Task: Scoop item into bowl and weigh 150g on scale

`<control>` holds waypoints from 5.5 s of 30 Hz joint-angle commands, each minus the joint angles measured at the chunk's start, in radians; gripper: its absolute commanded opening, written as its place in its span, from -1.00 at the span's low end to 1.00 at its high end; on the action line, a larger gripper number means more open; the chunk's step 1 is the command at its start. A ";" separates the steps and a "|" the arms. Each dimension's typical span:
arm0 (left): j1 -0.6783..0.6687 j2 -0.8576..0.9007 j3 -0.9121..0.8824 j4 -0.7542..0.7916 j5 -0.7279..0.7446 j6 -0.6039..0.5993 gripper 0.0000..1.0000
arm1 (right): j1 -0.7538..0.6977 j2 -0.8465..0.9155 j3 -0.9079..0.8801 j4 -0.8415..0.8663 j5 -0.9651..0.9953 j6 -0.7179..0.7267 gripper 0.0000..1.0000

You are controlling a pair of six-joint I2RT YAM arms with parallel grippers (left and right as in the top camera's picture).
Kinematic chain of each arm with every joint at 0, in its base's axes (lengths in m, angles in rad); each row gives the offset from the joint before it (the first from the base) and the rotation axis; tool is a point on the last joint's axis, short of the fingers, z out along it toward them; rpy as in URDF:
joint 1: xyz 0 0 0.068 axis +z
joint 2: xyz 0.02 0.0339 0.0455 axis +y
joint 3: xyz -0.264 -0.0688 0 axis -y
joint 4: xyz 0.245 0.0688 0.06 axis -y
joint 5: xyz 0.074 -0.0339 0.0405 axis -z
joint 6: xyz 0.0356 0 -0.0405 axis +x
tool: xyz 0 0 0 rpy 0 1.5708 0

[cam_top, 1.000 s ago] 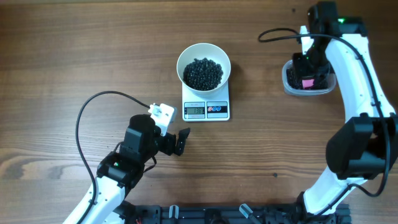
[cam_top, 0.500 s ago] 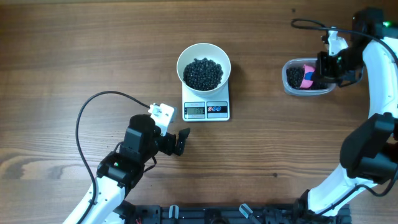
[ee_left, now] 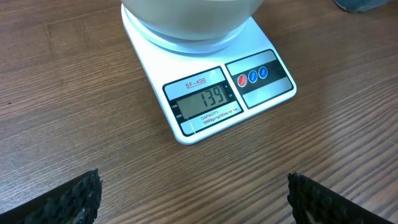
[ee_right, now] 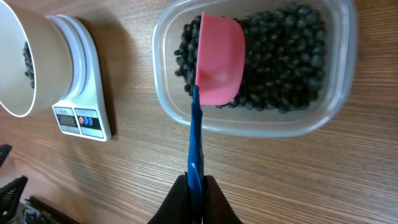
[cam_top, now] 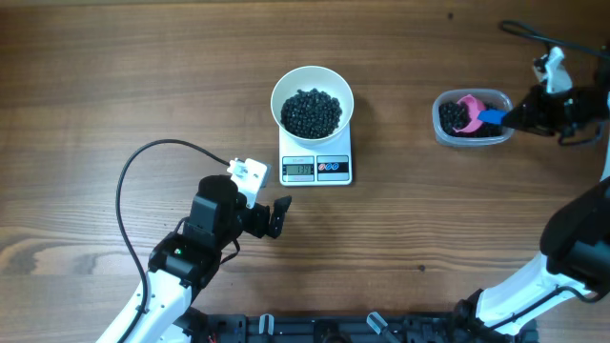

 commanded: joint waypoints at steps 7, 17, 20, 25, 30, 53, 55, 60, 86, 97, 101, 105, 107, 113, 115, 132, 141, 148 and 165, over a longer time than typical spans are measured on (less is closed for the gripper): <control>0.004 -0.006 -0.003 0.002 -0.006 -0.010 1.00 | -0.175 0.019 0.008 -0.071 -0.130 -0.180 -0.91; 0.004 -0.006 -0.003 0.002 -0.006 -0.010 1.00 | -0.183 0.019 0.008 -0.088 -0.355 -0.229 -0.92; 0.004 -0.006 -0.003 0.002 -0.006 -0.010 1.00 | -0.159 0.019 0.008 -0.078 -0.393 -0.201 -0.91; 0.004 -0.006 -0.003 0.002 -0.006 -0.010 1.00 | -0.012 0.019 0.008 -0.025 -0.426 -0.125 -0.92; 0.004 -0.006 -0.003 0.002 -0.006 -0.010 1.00 | 0.144 0.019 0.008 0.044 -0.504 -0.030 -0.91; 0.004 -0.006 -0.003 0.002 -0.006 -0.010 1.00 | 0.705 0.009 0.145 0.190 0.060 0.322 -0.91; 0.004 -0.006 -0.003 0.002 -0.006 -0.010 1.00 | 0.734 0.009 0.151 0.185 0.137 0.321 -0.91; 0.004 -0.006 -0.003 0.002 -0.006 -0.010 1.00 | 0.796 0.007 0.151 0.184 0.290 0.319 -0.91; 0.004 -0.006 -0.003 0.002 -0.006 -0.010 1.00 | 0.926 0.003 0.240 0.225 0.497 0.162 -0.91; 0.004 -0.006 -0.003 0.002 -0.006 -0.010 1.00 | 0.840 0.003 0.240 0.224 0.186 0.170 -0.91; 0.004 -0.006 -0.003 0.002 -0.006 -0.010 1.00 | 0.802 0.003 0.240 0.225 0.116 0.161 -0.91; 0.004 -0.006 -0.003 0.002 -0.006 -0.010 1.00 | 0.784 0.003 0.240 0.224 0.088 0.158 -0.91; 0.004 -0.006 -0.003 0.002 -0.006 -0.010 1.00 | 0.776 0.003 0.240 0.224 0.045 0.150 -0.91; 0.004 -0.006 -0.003 0.002 -0.006 -0.010 1.00 | 0.739 0.003 0.240 0.225 -0.040 0.148 -0.91; 0.004 -0.006 -0.003 0.002 -0.006 -0.010 1.00 | 0.700 0.000 0.240 0.224 -0.107 0.148 -0.91; 0.004 -0.006 -0.003 0.002 -0.006 -0.010 1.00 | 0.170 -0.139 0.240 -0.134 0.177 0.142 -0.91; 0.004 -0.006 -0.003 0.002 -0.006 -0.010 1.00 | 0.304 -0.139 0.240 -0.143 0.649 0.366 -0.91; 0.004 -0.006 -0.003 0.002 -0.006 -0.010 1.00 | 0.575 -0.139 0.240 -0.162 1.084 0.433 -0.91; 0.004 -0.006 -0.003 0.002 -0.006 -0.010 1.00 | 0.737 -0.127 0.239 0.377 0.203 0.295 -0.92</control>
